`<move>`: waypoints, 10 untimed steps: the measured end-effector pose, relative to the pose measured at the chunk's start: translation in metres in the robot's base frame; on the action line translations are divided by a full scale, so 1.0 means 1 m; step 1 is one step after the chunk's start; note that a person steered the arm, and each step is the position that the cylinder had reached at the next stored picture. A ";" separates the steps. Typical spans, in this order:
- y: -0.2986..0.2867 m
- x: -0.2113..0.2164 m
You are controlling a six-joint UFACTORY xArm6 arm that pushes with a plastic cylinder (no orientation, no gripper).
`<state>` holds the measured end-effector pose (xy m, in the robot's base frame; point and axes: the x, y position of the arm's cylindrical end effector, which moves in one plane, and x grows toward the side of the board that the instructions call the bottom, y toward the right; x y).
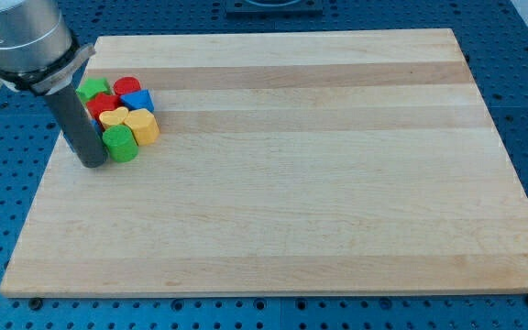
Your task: Push yellow hexagon towards down
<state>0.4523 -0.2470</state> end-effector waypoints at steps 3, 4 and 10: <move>-0.058 -0.029; -0.046 -0.052; 0.161 -0.020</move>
<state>0.4320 -0.0858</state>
